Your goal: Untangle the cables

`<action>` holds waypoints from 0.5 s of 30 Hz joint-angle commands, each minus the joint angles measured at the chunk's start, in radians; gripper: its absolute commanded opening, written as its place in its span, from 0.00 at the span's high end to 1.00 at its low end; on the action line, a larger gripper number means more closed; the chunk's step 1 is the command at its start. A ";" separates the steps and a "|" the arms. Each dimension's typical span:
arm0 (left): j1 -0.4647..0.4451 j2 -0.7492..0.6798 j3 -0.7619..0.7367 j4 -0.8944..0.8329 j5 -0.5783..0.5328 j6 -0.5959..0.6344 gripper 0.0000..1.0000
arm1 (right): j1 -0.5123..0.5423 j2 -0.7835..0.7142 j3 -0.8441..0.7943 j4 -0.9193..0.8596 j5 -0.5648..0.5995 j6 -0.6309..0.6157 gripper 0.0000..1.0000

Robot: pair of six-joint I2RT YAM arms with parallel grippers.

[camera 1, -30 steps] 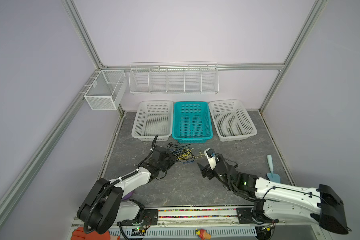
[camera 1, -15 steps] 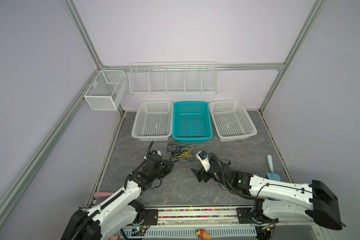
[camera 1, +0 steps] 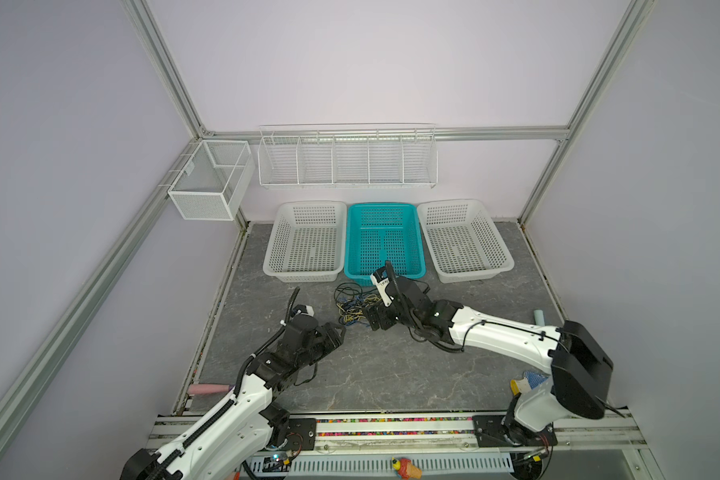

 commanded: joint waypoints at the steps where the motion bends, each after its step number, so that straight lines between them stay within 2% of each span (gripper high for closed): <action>1: -0.004 -0.008 0.015 -0.018 -0.032 0.002 0.34 | -0.022 0.088 0.074 -0.087 -0.034 0.019 0.10; 6: -0.004 0.013 0.029 0.036 -0.029 -0.024 0.31 | -0.044 0.194 0.132 -0.100 -0.056 0.020 0.08; 8: -0.004 0.016 0.025 0.051 -0.025 -0.036 0.31 | -0.053 0.224 0.142 -0.099 -0.080 0.020 0.02; 12: -0.004 0.013 0.005 0.059 -0.030 -0.062 0.30 | -0.061 0.278 0.152 -0.110 -0.093 0.036 0.01; 15: -0.004 0.010 -0.009 0.059 -0.029 -0.078 0.29 | -0.061 0.296 0.136 -0.093 -0.106 0.036 0.11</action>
